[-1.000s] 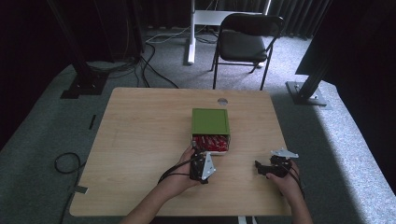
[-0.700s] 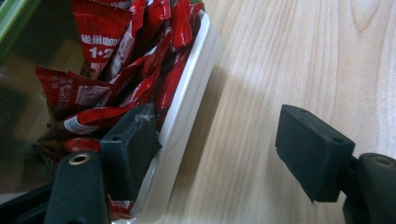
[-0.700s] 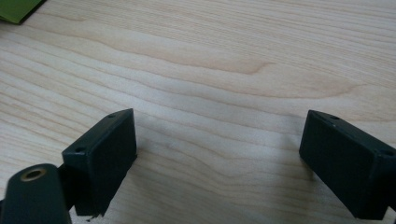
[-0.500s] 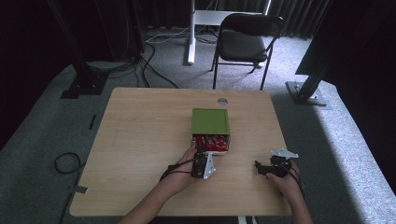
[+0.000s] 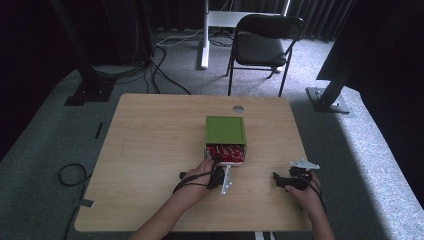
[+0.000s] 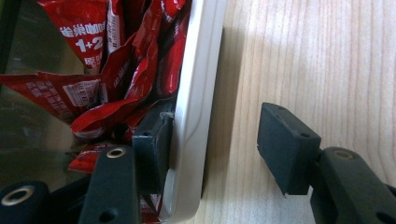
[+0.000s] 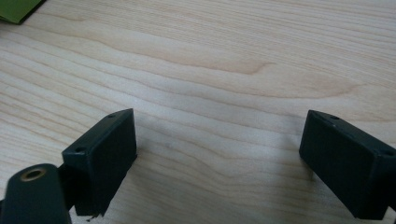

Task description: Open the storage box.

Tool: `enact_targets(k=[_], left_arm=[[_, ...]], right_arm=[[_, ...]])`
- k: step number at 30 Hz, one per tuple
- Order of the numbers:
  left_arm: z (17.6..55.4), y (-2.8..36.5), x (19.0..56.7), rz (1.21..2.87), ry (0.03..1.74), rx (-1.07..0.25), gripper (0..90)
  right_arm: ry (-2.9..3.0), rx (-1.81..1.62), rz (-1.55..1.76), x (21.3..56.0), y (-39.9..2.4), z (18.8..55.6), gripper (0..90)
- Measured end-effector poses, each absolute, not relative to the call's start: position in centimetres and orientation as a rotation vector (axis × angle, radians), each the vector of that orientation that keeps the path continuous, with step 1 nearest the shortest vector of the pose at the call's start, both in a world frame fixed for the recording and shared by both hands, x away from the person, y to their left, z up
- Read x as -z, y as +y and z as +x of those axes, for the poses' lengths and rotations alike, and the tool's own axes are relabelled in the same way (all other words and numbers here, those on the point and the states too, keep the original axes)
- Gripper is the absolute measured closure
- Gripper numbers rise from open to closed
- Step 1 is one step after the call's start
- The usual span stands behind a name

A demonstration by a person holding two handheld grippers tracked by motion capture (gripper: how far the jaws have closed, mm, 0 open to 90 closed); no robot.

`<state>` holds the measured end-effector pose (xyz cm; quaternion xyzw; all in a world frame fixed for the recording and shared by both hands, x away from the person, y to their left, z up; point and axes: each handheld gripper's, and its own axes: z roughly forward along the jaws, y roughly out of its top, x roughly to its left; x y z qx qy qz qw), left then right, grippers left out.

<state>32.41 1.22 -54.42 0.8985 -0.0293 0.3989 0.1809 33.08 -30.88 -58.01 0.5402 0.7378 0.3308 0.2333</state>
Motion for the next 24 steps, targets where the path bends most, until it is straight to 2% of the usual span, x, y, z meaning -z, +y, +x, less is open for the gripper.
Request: enact_targets(k=[4,9,12,13,16,24], left_arm=[[32.58,1.16,54.67,2.541,-0.127,-1.164,51.8],[32.68,0.88,54.84,2.536,-0.102,-1.210,56.5],[32.70,0.75,54.80,2.533,-0.114,-1.276,66.3],[32.75,0.70,54.82,2.529,-0.136,-1.299,72.2],[32.66,0.56,54.94,2.535,-0.157,-1.327,73.0],[32.73,0.36,54.65,2.562,-0.138,-1.303,73.5]], right_arm=[[2.026,-0.908,1.485,58.01,-30.88,33.07,10.4],[2.026,-0.908,1.485,58.01,-30.88,33.07,10.4],[2.026,-0.908,1.485,58.01,-30.87,33.07,10.4],[2.026,-0.908,1.485,58.01,-30.87,33.07,10.4],[2.026,-0.908,1.485,58.01,-30.88,33.07,10.4],[2.026,-0.908,1.485,58.01,-30.87,33.07,10.4]])
